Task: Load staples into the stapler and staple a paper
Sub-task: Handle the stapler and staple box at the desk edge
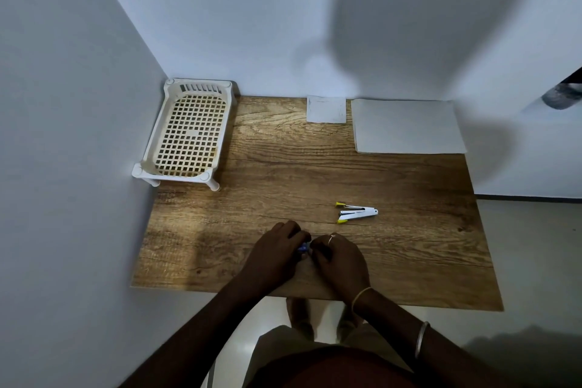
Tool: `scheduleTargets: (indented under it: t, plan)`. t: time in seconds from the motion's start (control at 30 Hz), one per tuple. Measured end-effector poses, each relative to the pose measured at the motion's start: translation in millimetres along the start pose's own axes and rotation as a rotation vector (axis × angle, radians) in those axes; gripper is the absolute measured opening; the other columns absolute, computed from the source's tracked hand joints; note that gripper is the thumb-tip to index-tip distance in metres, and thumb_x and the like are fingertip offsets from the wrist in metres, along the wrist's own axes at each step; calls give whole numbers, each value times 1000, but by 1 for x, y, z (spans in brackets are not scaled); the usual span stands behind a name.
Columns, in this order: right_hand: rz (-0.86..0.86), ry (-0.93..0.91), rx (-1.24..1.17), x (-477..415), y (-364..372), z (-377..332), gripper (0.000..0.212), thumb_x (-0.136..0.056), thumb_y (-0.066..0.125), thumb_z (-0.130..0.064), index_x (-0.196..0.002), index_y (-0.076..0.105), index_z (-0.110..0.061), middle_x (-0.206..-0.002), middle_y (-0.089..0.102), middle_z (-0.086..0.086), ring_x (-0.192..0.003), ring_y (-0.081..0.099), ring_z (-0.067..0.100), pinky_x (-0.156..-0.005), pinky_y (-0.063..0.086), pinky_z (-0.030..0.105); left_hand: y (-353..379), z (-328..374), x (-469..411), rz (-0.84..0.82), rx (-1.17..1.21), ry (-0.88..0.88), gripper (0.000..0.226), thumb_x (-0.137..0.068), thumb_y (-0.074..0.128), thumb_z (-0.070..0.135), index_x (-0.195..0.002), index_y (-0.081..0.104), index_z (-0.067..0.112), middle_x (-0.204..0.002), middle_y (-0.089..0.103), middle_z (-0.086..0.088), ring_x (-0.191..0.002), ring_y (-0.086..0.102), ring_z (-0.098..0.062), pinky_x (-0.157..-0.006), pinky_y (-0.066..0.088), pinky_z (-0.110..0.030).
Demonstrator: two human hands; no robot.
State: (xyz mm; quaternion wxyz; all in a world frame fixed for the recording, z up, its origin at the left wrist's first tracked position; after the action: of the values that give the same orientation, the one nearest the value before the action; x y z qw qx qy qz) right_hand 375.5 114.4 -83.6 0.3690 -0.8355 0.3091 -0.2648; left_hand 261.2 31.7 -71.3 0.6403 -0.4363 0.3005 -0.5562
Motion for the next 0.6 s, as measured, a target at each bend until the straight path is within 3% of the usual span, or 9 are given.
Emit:
scheduleTargets:
  t: [0.17, 0.33, 0.6]
  plan:
    - [-26, -17, 8, -1, 0, -1, 18, -95, 60, -32, -108, 72, -31, -100, 68, -6, -92, 62, 10, -74, 40, 21, 2, -1, -1, -10, -5, -4, 36, -84, 72, 22, -118, 62, 22, -115, 57, -1, -102, 54, -22, -73, 51, -39]
    - [-14, 29, 1, 1, 1, 1, 13, -95, 61, -32, -101, 72, -30, -98, 66, -8, -92, 61, 8, -73, 39, 18, 4, -1, 0, 4, 6, -21, 38, -82, 75, 21, -118, 63, 23, -115, 58, 0, -100, 55, -20, -71, 51, -36]
    - [-80, -8, -25, 2, 5, -4, 22, -97, 58, -24, -113, 73, -28, -106, 69, -5, -98, 61, 10, -82, 44, 21, 8, -3, 1, 26, 26, -38, 36, -83, 75, 23, -118, 64, 23, -115, 61, -1, -98, 56, -21, -67, 50, -34]
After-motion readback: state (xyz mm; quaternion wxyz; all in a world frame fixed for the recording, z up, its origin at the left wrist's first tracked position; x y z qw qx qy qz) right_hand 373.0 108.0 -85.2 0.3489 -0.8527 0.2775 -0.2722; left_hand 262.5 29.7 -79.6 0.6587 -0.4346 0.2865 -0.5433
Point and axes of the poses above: each hand's wrist, its own x-axis away from the middle knuckle, its own y-axis out of the palm, z = x × y, the point moved 7 cm from there along -x, towards the middle knuckle
